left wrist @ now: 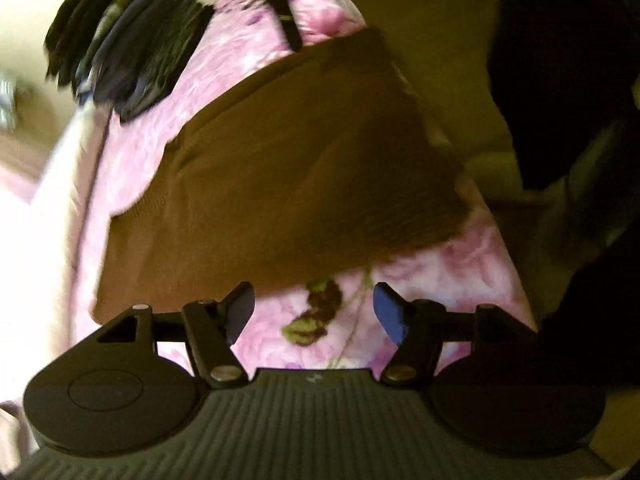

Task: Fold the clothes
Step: 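Grasp the ribbed hem with the left gripper and lift it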

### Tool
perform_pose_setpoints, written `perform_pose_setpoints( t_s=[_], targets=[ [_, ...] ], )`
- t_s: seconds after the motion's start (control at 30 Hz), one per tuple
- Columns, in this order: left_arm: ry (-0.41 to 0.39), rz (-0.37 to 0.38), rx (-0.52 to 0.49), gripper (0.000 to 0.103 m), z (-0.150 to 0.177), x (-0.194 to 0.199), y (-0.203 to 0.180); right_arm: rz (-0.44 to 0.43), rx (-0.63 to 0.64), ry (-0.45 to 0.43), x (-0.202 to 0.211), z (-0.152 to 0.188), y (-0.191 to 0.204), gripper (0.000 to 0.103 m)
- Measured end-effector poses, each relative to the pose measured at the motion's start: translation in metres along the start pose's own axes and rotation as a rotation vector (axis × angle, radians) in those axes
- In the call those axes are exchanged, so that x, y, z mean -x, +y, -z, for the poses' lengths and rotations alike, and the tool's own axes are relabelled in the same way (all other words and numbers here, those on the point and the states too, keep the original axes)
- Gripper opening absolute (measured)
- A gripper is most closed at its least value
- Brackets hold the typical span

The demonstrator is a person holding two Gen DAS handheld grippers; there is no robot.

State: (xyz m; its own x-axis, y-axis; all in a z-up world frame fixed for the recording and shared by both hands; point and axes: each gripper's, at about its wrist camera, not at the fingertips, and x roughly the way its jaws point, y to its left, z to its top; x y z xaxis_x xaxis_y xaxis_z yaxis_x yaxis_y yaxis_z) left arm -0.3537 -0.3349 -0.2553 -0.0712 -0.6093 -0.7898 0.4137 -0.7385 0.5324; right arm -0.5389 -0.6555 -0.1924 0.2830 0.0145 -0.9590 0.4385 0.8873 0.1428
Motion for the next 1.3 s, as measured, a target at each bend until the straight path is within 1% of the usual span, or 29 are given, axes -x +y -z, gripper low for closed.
perform_pose_setpoints(
  t_s=[0.07,0.13,0.17,0.23,0.33,0.43,0.53,0.63,0.67,0.7,0.73,0.77,0.8,0.83,0.87,0.9,0.97,1.03,1.07,1.1,1.13,1.17,1.23,1.3],
  targets=[
    [0.022,-0.038,-0.042,0.062,-0.010,-0.003,-0.017,-0.034,0.081,-0.014,-0.002,0.004,-0.005,0.098],
    [0.013,-0.076,-0.112,0.063,-0.018,-0.006,-0.031,-0.057,0.156,-0.022,-0.002,0.009,-0.010,0.098],
    [0.004,-0.091,-0.161,0.063,-0.021,-0.007,-0.037,-0.060,0.173,-0.024,-0.003,0.012,-0.013,0.098],
    [-0.027,-0.111,-0.275,0.063,-0.022,-0.012,-0.048,-0.057,0.182,-0.025,-0.003,0.018,-0.020,0.098],
    [-0.101,-0.096,-0.435,0.063,-0.011,-0.020,-0.056,-0.052,0.130,-0.030,0.001,0.029,-0.028,0.098],
    [-0.168,-0.091,-0.576,0.062,0.004,-0.034,-0.057,-0.036,0.100,-0.043,0.009,0.041,-0.024,0.098],
    [-0.209,-0.103,-0.644,0.062,0.015,-0.043,-0.054,-0.017,0.103,-0.058,0.015,0.051,-0.017,0.098],
    [-0.235,-0.106,-0.657,0.061,0.020,-0.053,-0.049,0.001,0.118,-0.069,0.021,0.060,-0.010,0.098],
    [-0.242,-0.103,-0.653,0.059,0.019,-0.055,-0.048,0.008,0.126,-0.072,0.022,0.063,-0.008,0.098],
    [-0.248,-0.100,-0.649,0.053,0.018,-0.057,-0.048,0.016,0.137,-0.074,0.022,0.066,-0.007,0.098],
    [-0.244,-0.083,-0.628,0.045,0.016,-0.058,-0.046,0.025,0.151,-0.076,0.023,0.068,-0.006,0.098],
    [-0.228,-0.053,-0.591,0.026,0.012,-0.057,-0.041,0.035,0.170,-0.078,0.024,0.070,-0.004,0.098],
    [-0.214,-0.032,-0.538,0.017,0.008,-0.056,-0.035,0.041,0.195,-0.079,0.024,0.072,-0.002,0.098],
    [-0.203,-0.022,-0.467,0.016,0.003,-0.055,-0.028,0.046,0.232,-0.080,0.024,0.075,0.001,0.098],
    [-0.192,-0.012,-0.394,0.015,-0.001,-0.053,-0.020,0.055,0.298,-0.085,0.025,0.077,0.006,0.098],
    [-0.179,0.004,-0.296,0.014,-0.006,-0.051,-0.010,0.064,0.376,-0.093,0.026,0.080,0.013,0.098],
    [-0.145,0.049,-0.060,0.014,-0.014,-0.046,0.014,0.062,0.545,-0.115,0.029,0.087,0.029,0.098],
    [-0.116,0.110,0.222,0.014,-0.016,-0.044,0.047,0.051,0.704,-0.139,0.029,0.095,0.045,0.098],
    [-0.102,0.144,0.370,0.014,-0.016,-0.044,0.064,0.045,0.776,-0.156,0.028,0.100,0.053,0.098],
    [-0.093,0.171,0.497,0.014,-0.014,-0.045,0.080,0.039,0.837,-0.173,0.026,0.104,0.059,0.098],
    [-0.091,0.191,0.601,0.014,-0.010,-0.046,0.094,0.038,0.890,-0.197,0.024,0.107,0.065,0.098],
    [-0.091,0.206,0.670,0.013,-0.007,-0.047,0.103,0.040,0.936,-0.224,0.022,0.110,0.070,0.098],
    [-0.094,0.223,0.734,0.013,-0.003,-0.048,0.115,0.049,1.021,-0.282,0.017,0.116,0.080,0.098],
    [-0.096,0.242,0.793,0.013,0.001,-0.049,0.125,0.052,1.066,-0.330,0.010,0.118,0.085,0.098]
  ],
)
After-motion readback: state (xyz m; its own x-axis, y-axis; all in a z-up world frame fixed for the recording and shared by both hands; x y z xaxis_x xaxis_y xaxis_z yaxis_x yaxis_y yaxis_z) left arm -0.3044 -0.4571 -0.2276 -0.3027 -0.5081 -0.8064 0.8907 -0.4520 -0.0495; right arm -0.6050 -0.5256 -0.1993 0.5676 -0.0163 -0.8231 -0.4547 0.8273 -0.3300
